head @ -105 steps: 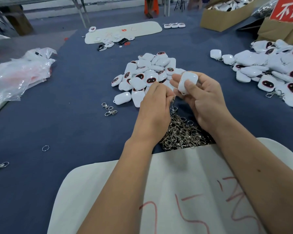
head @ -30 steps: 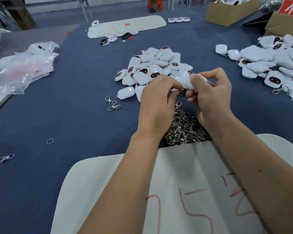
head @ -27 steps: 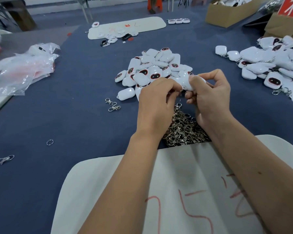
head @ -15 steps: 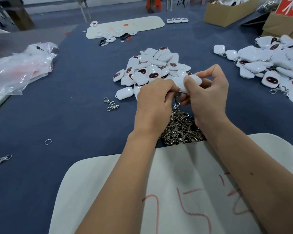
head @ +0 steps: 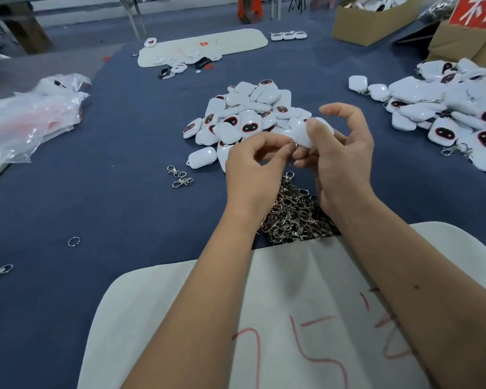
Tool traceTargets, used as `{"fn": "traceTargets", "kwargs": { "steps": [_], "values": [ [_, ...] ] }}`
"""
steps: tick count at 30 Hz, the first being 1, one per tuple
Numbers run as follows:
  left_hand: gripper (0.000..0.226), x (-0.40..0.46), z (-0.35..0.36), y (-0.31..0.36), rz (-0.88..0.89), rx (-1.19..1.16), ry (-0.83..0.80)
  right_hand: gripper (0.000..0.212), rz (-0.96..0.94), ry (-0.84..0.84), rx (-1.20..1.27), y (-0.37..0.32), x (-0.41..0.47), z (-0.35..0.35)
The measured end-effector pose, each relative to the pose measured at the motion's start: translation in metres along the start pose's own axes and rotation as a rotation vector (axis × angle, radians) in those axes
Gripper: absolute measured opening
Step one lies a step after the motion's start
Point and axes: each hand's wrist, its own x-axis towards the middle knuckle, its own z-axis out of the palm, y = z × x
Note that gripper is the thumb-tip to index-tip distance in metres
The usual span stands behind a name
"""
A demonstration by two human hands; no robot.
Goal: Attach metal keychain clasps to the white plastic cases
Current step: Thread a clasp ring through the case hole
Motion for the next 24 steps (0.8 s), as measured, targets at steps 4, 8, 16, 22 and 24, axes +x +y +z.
{"fn": "traceTargets", "kwargs": {
  "steps": [4, 8, 16, 22, 24],
  "values": [
    [0.012, 0.001, -0.001, 0.001, -0.068, -0.098, 0.048, 0.015, 0.075, -0.106, 0.093, -0.001, 0.0, 0.0],
    [0.013, 0.003, -0.006, 0.004, -0.106, -0.213, 0.142, 0.026, 0.144, -0.216, 0.173, -0.002, -0.002, 0.001],
    [0.017, 0.007, -0.016, 0.0, 0.053, 0.003, 0.152, 0.017, 0.12, -0.275, 0.071, -0.003, 0.0, -0.004],
    [0.015, 0.01, -0.029, -0.005, 0.343, 0.549, -0.058, 0.026, 0.041, -0.308, -0.163, 0.001, 0.001, -0.01],
    [0.015, 0.01, -0.029, -0.003, 0.35, 0.556, -0.052, 0.024, 0.068, -0.319, -0.155, 0.0, 0.002, -0.01]
  ]
}}
